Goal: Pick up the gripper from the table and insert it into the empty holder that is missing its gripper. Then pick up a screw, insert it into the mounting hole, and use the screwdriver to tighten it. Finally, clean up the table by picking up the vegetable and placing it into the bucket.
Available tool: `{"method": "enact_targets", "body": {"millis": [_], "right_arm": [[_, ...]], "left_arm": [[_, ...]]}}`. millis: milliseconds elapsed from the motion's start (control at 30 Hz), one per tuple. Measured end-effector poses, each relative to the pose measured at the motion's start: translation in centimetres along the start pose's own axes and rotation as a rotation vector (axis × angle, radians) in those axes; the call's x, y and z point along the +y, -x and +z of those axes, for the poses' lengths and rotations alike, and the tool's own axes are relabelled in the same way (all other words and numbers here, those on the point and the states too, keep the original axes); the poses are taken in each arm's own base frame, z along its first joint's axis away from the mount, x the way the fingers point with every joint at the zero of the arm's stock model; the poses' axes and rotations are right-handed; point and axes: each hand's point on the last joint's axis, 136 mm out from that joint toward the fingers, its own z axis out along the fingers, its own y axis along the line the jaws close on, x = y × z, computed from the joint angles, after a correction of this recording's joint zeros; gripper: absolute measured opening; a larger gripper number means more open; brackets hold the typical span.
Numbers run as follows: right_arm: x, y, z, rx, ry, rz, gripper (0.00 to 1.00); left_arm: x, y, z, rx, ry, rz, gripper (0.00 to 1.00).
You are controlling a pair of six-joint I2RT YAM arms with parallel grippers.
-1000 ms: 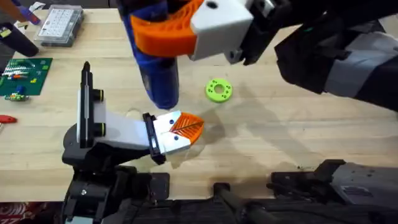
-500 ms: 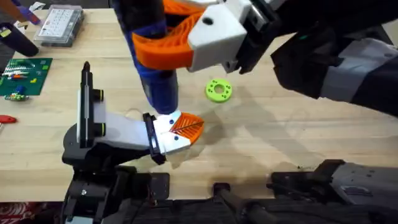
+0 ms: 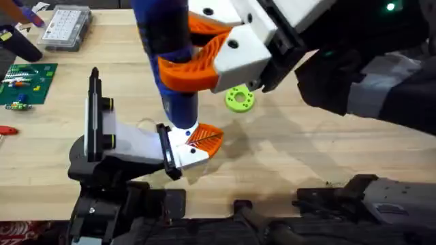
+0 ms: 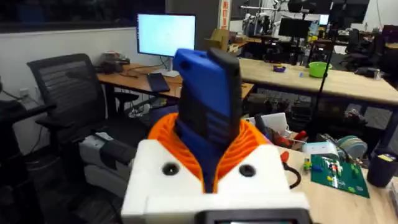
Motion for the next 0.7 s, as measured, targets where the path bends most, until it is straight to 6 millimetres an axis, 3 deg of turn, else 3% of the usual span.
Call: {"method": "enact_targets", "body": {"millis": [300,700], "right_arm": [[0.1,-0.3,0.2,0.001,0.006,-0.013,0.051],[-0.5,-2.7,0.3,0.021,0.004,0.02,0.051]], "left_arm": [[0.0,0.0,0.0,0.0,0.0,0.0,0.018],[0.0,0.0,0.0,0.0,0.0,0.0,0.018]]}}
